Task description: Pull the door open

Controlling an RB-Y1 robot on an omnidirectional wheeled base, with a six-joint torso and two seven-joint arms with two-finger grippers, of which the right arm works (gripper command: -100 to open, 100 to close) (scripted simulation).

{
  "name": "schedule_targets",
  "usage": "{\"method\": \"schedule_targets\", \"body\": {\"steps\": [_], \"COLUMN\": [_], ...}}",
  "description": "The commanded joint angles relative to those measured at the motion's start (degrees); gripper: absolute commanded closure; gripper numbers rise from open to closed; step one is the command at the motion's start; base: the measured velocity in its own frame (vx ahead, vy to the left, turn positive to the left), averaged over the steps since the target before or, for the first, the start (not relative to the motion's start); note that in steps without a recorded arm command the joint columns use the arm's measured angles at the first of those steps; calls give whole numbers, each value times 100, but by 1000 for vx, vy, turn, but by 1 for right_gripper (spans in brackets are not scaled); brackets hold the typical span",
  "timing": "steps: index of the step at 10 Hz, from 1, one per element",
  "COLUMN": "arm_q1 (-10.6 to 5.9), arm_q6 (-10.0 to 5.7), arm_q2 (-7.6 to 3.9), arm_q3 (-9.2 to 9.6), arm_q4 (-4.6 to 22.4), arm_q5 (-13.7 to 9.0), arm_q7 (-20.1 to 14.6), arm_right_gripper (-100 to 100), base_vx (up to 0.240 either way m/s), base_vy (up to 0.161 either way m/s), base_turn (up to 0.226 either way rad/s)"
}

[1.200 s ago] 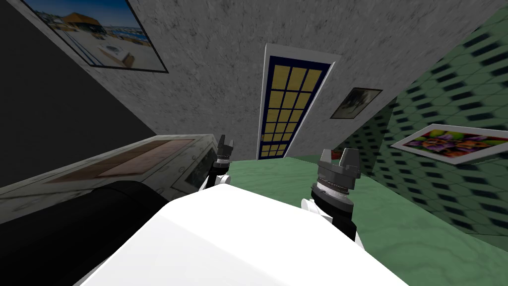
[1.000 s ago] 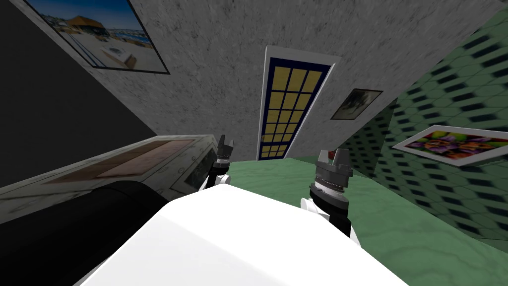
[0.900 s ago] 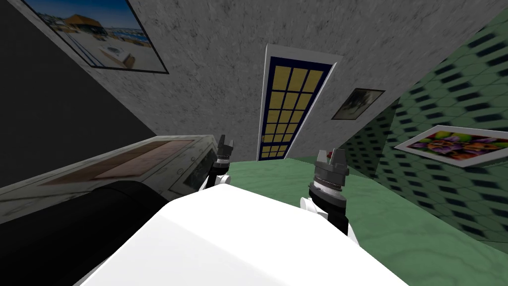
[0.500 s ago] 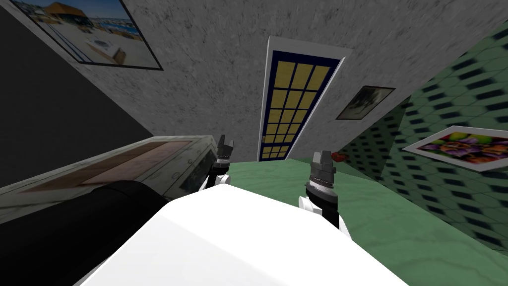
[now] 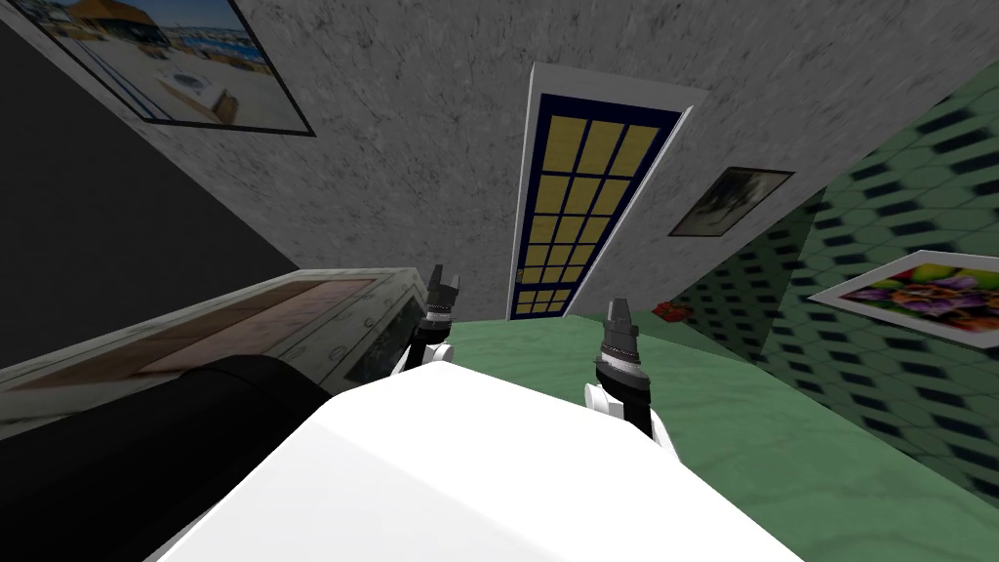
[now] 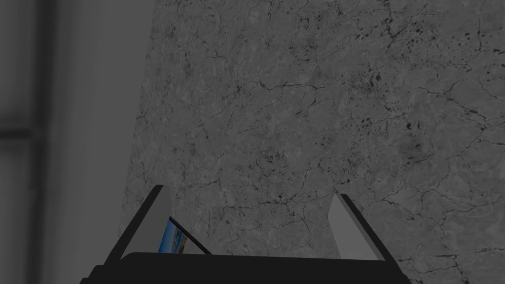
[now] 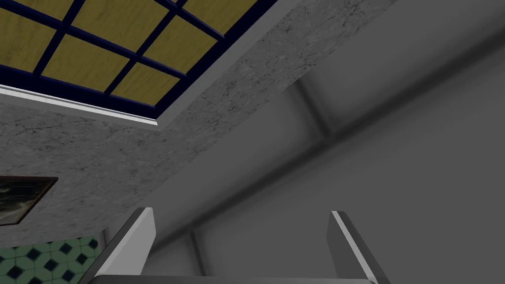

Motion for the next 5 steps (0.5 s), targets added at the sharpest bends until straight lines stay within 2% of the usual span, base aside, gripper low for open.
{"method": "schedule_targets", "body": {"steps": [1,2,5], "arm_q1": [-125,-125,-332], "arm_q6": [-78,-78,-153], "arm_q2": [-12,-12,-60], "arm_q3": [-21,-21,-85], "arm_q4": [286,320,817], "arm_q5": [74,74,201], "arm_q7": [193,193,523], "arm_right_gripper": [-100,-100,-100], "base_vx": [102,69,68], "base_vy": [31,17,18], "base_turn": [21,5,21]}}
